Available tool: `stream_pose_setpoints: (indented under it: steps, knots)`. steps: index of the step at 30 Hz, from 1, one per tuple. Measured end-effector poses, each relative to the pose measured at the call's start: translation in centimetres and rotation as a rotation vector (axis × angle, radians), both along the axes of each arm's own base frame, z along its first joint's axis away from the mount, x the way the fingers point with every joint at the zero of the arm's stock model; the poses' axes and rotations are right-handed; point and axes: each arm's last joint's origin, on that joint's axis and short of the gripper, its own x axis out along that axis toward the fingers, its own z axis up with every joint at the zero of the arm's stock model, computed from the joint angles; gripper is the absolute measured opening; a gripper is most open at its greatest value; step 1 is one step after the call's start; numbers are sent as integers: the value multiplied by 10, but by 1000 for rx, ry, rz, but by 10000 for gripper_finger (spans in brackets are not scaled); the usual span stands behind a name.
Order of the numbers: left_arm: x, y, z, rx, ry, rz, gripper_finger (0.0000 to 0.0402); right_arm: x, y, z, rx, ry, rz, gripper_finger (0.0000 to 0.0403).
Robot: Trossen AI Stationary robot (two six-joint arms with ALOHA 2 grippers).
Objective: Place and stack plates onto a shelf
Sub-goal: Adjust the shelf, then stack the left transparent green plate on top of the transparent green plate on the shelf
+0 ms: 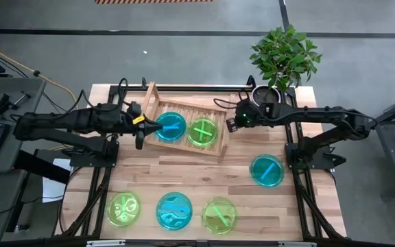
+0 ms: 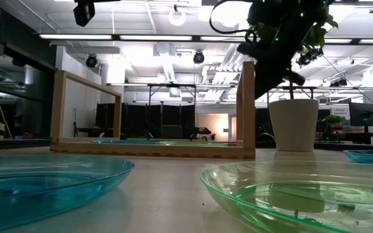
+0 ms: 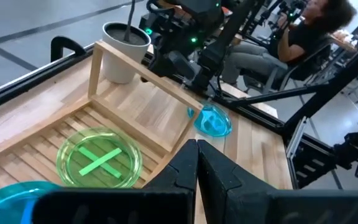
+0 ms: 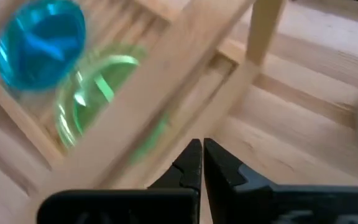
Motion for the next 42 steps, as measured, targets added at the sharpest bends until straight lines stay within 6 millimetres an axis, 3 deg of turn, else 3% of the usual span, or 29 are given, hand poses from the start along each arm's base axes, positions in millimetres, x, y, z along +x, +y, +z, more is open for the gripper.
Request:
stream_pose_setpoints:
  steps: [12, 19, 23, 29, 35, 42]
  knots:
    - [18, 1, -7, -6, 20, 31, 0, 3, -41, 15, -136, -241, -195, 0]
    - [23, 0, -7, -3, 12, 29, 0, -5, -50, 16, -130, -221, -199, 0]
    - [17, 0, -3, 13, -8, 7, 0, -12, -33, 25, -121, -191, -50, 0]
    - [8, 0, 3, -1, -43, -13, 0, -28, 14, 43, -66, -189, 196, 0]
    - [10, -1, 1, -57, -39, -27, 3, -37, 48, 54, -76, -228, 247, 0]
    - [23, -4, -9, -100, 29, -110, 43, -36, 61, 55, -73, -243, 254, 0]
